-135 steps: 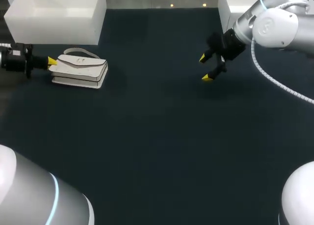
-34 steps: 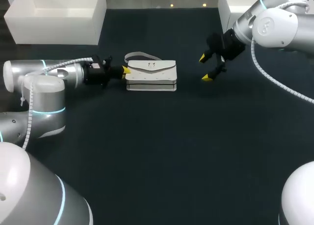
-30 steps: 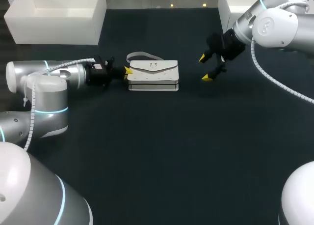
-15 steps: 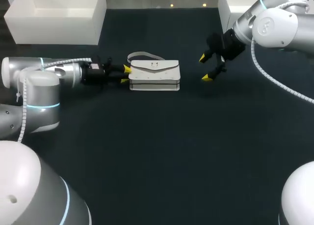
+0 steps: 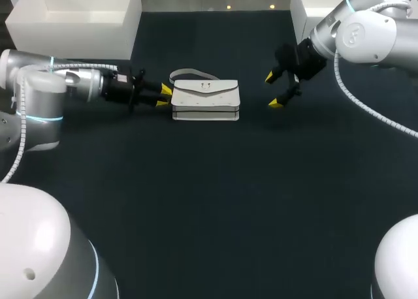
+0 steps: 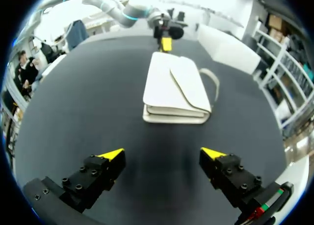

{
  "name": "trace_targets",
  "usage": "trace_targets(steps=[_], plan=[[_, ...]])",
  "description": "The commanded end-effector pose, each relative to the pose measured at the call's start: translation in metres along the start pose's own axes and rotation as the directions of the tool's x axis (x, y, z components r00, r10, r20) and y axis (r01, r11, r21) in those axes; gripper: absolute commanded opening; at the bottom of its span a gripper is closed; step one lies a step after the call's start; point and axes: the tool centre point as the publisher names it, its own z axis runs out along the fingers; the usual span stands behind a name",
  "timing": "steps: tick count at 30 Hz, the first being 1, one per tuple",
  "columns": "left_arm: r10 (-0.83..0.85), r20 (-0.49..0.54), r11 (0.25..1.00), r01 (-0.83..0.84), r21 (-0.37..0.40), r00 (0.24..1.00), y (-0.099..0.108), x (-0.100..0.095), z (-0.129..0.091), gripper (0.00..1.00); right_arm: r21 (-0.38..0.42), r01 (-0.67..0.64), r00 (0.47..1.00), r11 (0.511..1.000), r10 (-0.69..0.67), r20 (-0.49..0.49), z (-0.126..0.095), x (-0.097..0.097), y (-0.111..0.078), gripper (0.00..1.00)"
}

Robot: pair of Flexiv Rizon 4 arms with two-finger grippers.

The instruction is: Pick up the bag, open it, inspect its contents, close it, and place it on the opposite side

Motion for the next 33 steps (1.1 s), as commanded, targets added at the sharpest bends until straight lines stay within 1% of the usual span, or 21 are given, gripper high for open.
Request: trace_targets(steps=[1, 6, 16, 19, 25, 26, 27, 30, 33], plan=[[-0.011, -0.004, 0.975, 0.01, -0.221, 1.0, -0.009, -0.009, 0.006, 0.34, -0.003, 0.001, 1.0, 1.0, -0.001, -0.003, 0.0, -0.001, -0.001, 1.0], [-0.002, 0.007, 0.967, 0.004, -0.256, 1.0, -0.011, -0.008, 0.012, 0.28, -0.003, 0.001, 1.0, 1.0, -0.001, -0.003, 0.0, -0.001, -0.001, 1.0], [0.031, 0.018, 0.958, -0.024, -0.286, 0.999, -0.013, 0.003, 0.019, 0.25, -0.003, 0.001, 1.0, 1.0, -0.001, -0.003, 0.0, -0.001, -0.001, 1.0], [0.037, 0.021, 0.955, -0.029, -0.294, 0.999, -0.012, 0.005, 0.022, 0.21, -0.003, 0.001, 1.0, 1.0, -0.001, -0.003, 0.0, -0.001, -0.001, 1.0], [0.032, 0.031, 0.951, -0.021, -0.309, 0.999, -0.008, 0.004, 0.026, 0.06, -0.003, 0.001, 1.0, 1.0, -0.001, -0.003, 0.0, -0.001, -0.001, 1.0], [0.029, 0.033, 0.951, -0.018, -0.309, 0.999, -0.008, 0.003, 0.026, 0.02, -0.003, 0.001, 1.0, 1.0, -0.001, -0.003, 0.0, -0.001, -0.001, 1.0], [0.027, 0.035, 0.951, -0.015, -0.309, 0.999, -0.008, 0.002, 0.026, 0.0, -0.003, 0.001, 1.0, 1.0, -0.001, -0.003, 0.0, -0.001, -0.001, 1.0], [0.019, 0.04, 0.953, -0.006, -0.303, 0.999, -0.007, -0.001, 0.027, 0.0, -0.003, 0.001, 1.0, 1.0, -0.001, -0.003, 0.0, -0.001, -0.001, 1.0], [0.018, 0.03, 0.961, -0.009, -0.275, 0.999, -0.005, -0.001, 0.029, 0.0, -0.003, 0.001, 1.0, 1.0, -0.001, -0.003, 0.0, -0.001, -0.001, 1.0]])
